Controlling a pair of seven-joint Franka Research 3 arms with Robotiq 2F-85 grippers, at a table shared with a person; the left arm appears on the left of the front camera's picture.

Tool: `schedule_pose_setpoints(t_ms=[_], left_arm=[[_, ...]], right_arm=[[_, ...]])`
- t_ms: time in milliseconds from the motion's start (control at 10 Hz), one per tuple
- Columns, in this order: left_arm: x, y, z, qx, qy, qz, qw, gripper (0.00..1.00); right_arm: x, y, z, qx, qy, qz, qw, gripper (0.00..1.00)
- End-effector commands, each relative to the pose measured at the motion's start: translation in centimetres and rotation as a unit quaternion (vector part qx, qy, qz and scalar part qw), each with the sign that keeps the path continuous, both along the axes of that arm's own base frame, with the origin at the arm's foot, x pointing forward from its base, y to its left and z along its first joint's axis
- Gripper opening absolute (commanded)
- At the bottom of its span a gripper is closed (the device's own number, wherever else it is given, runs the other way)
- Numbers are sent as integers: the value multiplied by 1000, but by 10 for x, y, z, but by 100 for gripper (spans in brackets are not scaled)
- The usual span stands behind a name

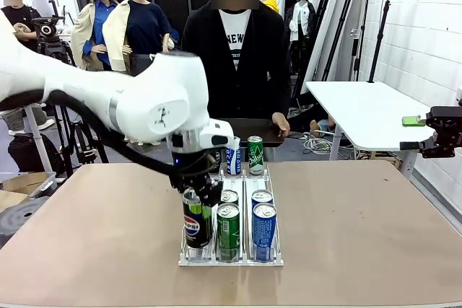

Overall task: Retrieve and hand over the desired beverage to the person.
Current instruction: Pick up a can of the same type that the person held from the Automatic Can Dispenser.

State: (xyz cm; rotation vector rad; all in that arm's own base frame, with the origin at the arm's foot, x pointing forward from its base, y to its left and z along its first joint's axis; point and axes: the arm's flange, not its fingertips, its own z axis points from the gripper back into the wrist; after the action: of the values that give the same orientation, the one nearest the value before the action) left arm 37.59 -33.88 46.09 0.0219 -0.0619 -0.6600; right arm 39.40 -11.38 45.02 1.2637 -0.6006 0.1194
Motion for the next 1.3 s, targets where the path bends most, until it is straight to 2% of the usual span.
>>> schedule_pose_setpoints(t_ms=[0,300,600,800,1000,1200], left_arm=[[-11,-9,46,19,-15,24,999,0],[-14,9,110,26,-34,42,998,0],[-4,50,150,23,-60,63,996,0],[-13,97,194,18,-81,86,993,0],[-38,136,232,7,-105,99,990,0],[-41,183,241,4,-100,146,984,0]], right_arm=[[-1,1,0,-2,-1,-2,1000,100],[-1,1,0,-2,-1,-2,1000,100],[-1,1,0,-2,-1,-2,1000,100],[-1,1,0,-2,-1,-2,1000,100],[-1,1,0,-2,-1,-2,1000,100],[-1,1,0,-2,-1,-2,1000,100]])
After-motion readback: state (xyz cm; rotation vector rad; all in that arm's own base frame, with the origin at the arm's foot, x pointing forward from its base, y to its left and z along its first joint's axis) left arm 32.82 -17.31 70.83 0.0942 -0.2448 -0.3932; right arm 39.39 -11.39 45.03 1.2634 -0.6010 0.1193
